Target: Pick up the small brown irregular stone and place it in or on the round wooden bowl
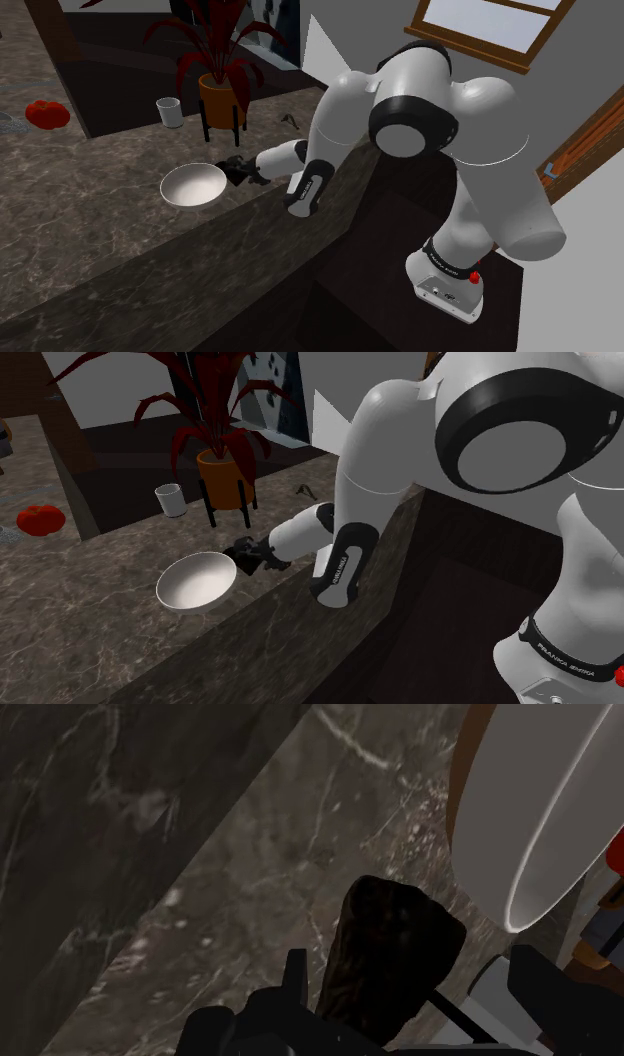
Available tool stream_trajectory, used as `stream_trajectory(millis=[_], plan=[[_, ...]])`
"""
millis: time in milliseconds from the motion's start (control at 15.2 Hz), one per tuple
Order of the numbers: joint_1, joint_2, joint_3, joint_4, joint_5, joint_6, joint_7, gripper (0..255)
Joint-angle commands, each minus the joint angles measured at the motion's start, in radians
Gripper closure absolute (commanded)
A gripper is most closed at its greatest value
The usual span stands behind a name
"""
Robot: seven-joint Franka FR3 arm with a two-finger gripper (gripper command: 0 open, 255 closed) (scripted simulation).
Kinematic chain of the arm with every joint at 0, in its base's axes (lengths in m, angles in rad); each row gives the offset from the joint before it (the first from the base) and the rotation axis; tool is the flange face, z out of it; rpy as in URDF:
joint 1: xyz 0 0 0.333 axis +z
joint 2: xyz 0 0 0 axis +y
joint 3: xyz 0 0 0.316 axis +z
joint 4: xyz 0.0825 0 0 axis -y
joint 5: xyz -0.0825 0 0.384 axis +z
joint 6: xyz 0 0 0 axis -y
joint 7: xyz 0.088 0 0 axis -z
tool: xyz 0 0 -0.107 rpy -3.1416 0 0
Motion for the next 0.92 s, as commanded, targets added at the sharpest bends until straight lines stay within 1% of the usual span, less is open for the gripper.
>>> stream_trajectory(millis=[0, 132, 594, 660, 858], plan=[[-0.013, 0.029, 0.008, 0.036, 0.000, -0.002, 0.006, 0], [-0.024, 0.052, 0.015, 0.066, -0.002, -0.007, 0.011, 0], [-0.024, 0.052, 0.015, 0.066, -0.002, -0.007, 0.011, 0], [-0.025, 0.052, 0.015, 0.066, -0.002, -0.007, 0.011, 255], [-0.021, 0.051, 0.014, 0.066, 0.001, -0.009, 0.011, 255]])
